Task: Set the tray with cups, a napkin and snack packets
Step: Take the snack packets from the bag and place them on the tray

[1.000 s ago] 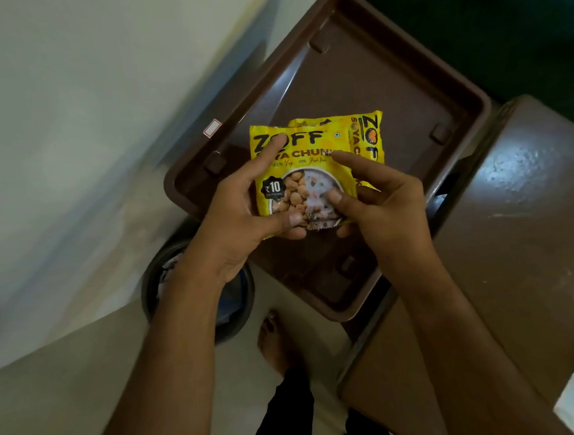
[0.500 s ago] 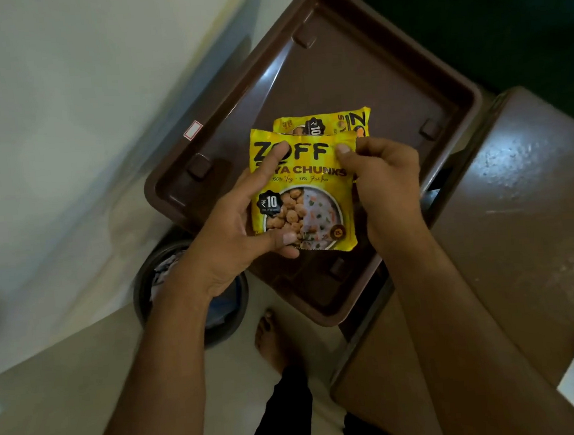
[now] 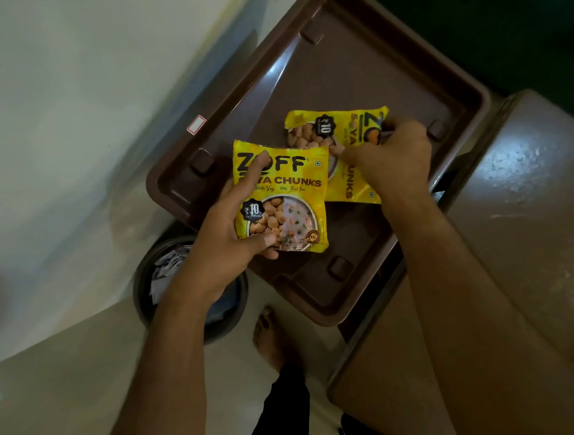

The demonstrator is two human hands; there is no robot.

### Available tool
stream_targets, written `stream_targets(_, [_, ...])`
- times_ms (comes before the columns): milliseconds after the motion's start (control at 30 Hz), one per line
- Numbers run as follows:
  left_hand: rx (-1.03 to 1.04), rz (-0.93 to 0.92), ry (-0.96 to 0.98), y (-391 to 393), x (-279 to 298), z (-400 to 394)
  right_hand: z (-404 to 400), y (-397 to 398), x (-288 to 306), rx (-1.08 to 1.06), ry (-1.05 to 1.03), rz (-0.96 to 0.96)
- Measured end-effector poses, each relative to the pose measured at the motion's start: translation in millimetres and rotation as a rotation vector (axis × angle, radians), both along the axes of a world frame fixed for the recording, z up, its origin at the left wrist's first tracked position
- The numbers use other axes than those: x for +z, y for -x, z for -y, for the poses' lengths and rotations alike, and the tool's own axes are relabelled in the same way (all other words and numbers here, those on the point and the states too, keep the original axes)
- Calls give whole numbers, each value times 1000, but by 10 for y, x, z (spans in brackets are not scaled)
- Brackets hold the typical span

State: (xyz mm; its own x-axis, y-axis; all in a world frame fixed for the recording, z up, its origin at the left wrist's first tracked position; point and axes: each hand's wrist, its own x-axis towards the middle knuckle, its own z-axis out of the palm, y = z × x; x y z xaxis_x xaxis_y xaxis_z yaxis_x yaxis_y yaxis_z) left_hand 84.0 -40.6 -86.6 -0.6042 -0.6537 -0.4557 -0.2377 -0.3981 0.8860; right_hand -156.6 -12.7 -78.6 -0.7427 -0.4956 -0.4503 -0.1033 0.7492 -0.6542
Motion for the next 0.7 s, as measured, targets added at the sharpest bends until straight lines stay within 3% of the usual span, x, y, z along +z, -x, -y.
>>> stream_targets(133, [29,92,75,69,6,-9,-68,4,164,-77,166,-195])
stream_targets(300, [-58,351,327,203,44,-6,-106,38,455,-152,585,-222])
stream_targets(400, [-130,617,532,267,120,-36,-132,54,513,-84,696,-77])
stream_targets(500, [-205,771,624,306,254,-25,-165,45,497,-30,667,130])
stream_targets(600, [-229,831,695,304,344,60,-218,70,445,21,569,243])
stream_targets(700, [-48,714,778,326,400,131,-282,101,410,94,534,361])
